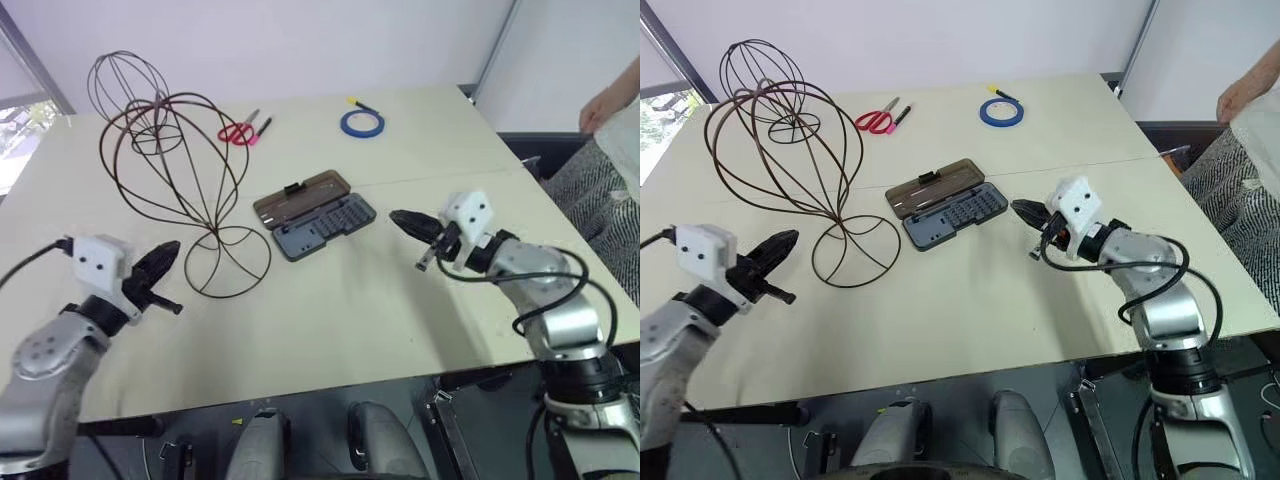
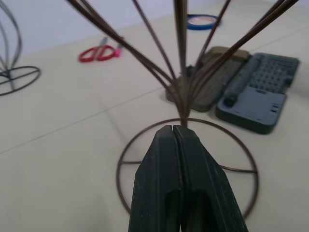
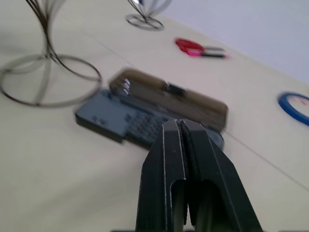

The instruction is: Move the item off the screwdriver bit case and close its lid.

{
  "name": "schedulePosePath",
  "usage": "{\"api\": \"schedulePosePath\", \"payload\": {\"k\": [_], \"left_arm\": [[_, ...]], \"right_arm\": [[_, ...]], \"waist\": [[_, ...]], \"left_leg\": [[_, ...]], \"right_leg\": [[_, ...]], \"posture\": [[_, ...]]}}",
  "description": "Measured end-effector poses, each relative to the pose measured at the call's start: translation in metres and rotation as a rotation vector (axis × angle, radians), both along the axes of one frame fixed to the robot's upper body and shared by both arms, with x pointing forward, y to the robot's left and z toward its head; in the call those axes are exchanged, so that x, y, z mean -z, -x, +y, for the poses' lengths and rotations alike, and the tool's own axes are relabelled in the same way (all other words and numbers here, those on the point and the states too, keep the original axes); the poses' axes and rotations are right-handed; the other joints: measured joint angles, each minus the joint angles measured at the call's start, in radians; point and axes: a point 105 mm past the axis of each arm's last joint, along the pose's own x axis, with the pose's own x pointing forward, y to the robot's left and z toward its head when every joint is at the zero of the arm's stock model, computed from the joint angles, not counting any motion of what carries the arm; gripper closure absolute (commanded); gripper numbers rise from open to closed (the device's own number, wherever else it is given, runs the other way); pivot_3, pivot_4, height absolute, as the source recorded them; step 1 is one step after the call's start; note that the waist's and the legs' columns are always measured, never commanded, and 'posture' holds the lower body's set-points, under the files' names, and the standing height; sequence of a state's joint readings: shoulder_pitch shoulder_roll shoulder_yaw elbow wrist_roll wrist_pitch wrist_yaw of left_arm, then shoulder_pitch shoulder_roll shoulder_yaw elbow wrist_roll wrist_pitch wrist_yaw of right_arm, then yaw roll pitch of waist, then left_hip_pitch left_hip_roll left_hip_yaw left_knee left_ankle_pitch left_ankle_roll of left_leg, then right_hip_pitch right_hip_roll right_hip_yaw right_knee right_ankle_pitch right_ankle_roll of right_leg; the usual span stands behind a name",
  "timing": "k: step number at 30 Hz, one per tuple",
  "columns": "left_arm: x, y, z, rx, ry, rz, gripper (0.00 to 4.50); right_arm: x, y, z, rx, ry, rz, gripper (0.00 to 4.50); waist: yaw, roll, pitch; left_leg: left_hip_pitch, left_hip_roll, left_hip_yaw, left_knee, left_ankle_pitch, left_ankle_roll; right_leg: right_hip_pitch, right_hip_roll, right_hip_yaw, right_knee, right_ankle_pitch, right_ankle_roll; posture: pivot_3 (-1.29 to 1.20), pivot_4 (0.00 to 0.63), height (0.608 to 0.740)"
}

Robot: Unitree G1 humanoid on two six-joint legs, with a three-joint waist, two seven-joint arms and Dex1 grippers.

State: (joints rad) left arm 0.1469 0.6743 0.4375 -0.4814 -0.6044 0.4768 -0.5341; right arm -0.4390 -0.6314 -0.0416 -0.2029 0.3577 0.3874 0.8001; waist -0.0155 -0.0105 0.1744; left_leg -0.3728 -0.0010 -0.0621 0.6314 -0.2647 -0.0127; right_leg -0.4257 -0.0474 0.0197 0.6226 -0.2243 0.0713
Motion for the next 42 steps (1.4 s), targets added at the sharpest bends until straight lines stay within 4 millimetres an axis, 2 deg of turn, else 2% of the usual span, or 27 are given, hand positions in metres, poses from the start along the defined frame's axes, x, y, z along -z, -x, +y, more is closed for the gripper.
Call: {"api": "schedulePosePath", "payload": {"k": [2,4,7,19,32,35,39,42], "left_arm": [[0.001,0.002,0.001,0.013,0.007,0.018,4.5],[0.01,0.009,0.001,0.04,-0.012,0.091,4.5],[0.017,0.017,-0.002,0.074,-0.017,0.146,4.5],[0.006,0.015,-0.009,0.095,-0.02,0.121,4.5],[0.015,0.021,-0.009,0.09,-0.037,0.15,4.5],[0.017,0.024,-0.01,0.091,-0.031,0.151,3.69],[0.022,0.033,-0.015,0.116,-0.037,0.176,1.68],[0.02,0.04,-0.007,0.096,-0.045,0.178,0.02]], "right_arm": [[-0.007,0.001,0.001,-0.018,-0.009,-0.003,4.43],[-0.013,0.002,0.003,-0.044,-0.016,0.007,4.43],[-0.012,0.003,0.003,-0.056,-0.019,0.028,4.43],[-0.02,0.002,0.01,-0.083,-0.024,0.01,4.43],[-0.013,0.0,0.02,-0.12,-0.031,0.035,4.43],[-0.016,-0.002,0.022,-0.128,-0.03,0.025,4.5],[-0.016,-0.005,0.023,-0.135,-0.03,0.025,4.5],[-0.012,-0.008,0.027,-0.154,-0.027,0.035,4.5]], "waist": [[0.0,-0.001,0.0],[0.0,-0.001,0.001],[0.0,-0.001,0.001],[0.001,-0.001,0.001],[0.001,-0.001,0.001],[0.001,-0.001,0.001],[0.001,-0.001,0.001],[-0.003,-0.001,0.002]], "left_leg": [[0.0,0.0,0.0,0.0,0.0,0.0],[0.0,0.0,0.0,-0.001,0.0,0.0],[-0.001,0.0,0.0,-0.001,0.0,0.0],[-0.001,0.0,0.0,-0.001,0.0,0.0],[-0.001,0.0,0.001,-0.001,0.0,0.0],[-0.001,0.0,0.001,-0.001,0.0,0.0],[-0.001,0.0,0.001,-0.001,0.0,0.0],[-0.001,0.001,0.001,-0.001,0.0,0.0]], "right_leg": [[0.0,0.0,0.0,0.0,0.0,0.0],[0.0,0.0,0.0,-0.001,0.0,0.0],[0.0,0.0,0.0,-0.002,0.0,0.0],[-0.001,0.0,0.0,-0.002,0.0,0.0],[-0.001,0.0,0.0,-0.002,0.0,0.0],[-0.001,0.0,0.0,-0.002,0.0,0.0],[-0.001,-0.001,0.001,-0.002,0.0,-0.001],[-0.001,0.0,0.001,-0.002,0.0,-0.001]], "posture": [[0.0,0.15,0.74],[0.0,0.15,0.74],[0.0,0.15,0.74],[0.0,0.15,0.74],[0.0,0.15,0.74],[0.0,0.15,0.74],[0.0,0.15,0.74],[0.0,0.15,0.74]]}}
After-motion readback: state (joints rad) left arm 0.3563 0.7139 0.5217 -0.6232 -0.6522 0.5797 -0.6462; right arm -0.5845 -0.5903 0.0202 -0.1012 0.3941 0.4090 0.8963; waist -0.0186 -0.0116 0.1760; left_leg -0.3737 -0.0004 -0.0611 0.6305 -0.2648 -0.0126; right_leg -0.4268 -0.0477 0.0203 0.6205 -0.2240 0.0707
